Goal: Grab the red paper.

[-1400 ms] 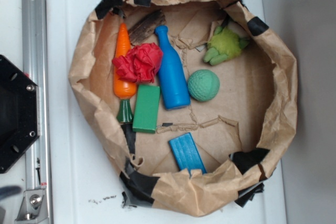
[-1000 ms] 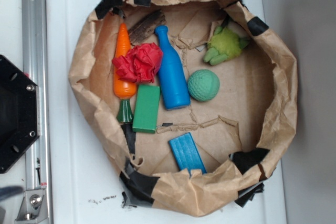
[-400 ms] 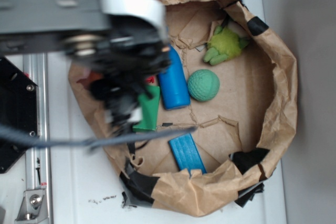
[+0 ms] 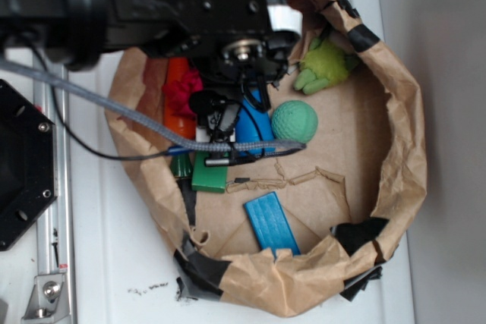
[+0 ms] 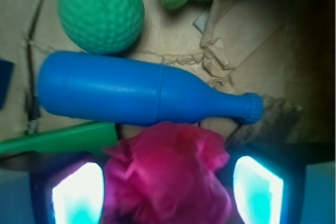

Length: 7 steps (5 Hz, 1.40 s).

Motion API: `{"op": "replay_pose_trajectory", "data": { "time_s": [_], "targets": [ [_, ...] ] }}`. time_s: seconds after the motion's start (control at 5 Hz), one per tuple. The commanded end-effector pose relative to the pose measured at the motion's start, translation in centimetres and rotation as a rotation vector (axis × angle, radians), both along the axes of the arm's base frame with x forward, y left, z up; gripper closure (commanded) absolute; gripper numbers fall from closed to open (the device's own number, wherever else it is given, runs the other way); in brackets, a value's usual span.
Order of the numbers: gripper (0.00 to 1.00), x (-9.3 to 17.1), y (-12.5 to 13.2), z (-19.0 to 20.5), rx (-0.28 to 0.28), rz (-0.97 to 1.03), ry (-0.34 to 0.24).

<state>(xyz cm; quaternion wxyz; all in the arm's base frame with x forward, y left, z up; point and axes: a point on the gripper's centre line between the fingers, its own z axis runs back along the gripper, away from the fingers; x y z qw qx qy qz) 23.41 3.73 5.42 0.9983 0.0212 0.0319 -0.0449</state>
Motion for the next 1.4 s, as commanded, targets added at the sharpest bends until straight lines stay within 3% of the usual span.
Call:
{"op": "replay_pose_trajectory", "data": {
  "time_s": [0.0, 0.2, 0.6, 0.8, 1.0, 1.2],
  "targets": [
    [1.00, 0.9, -0.1, -2.3, 0.030, -0.055, -0.132],
    [1.00, 1.3, 0.0, -1.4, 0.051, -0.024, -0.151],
    [1.00, 2.2, -1.2, 7.0, 0.011, 0.052, -0.221],
    [1.00, 2.6, -2.9, 12.2, -0.085, 0.033, -0.320],
    [1.00, 2.8, -4.1, 13.7, -0.118, 0.147, -0.364],
    [1.00, 3.6, -5.1, 13.4, -0.160, 0.208, -0.364]
  ]
}}
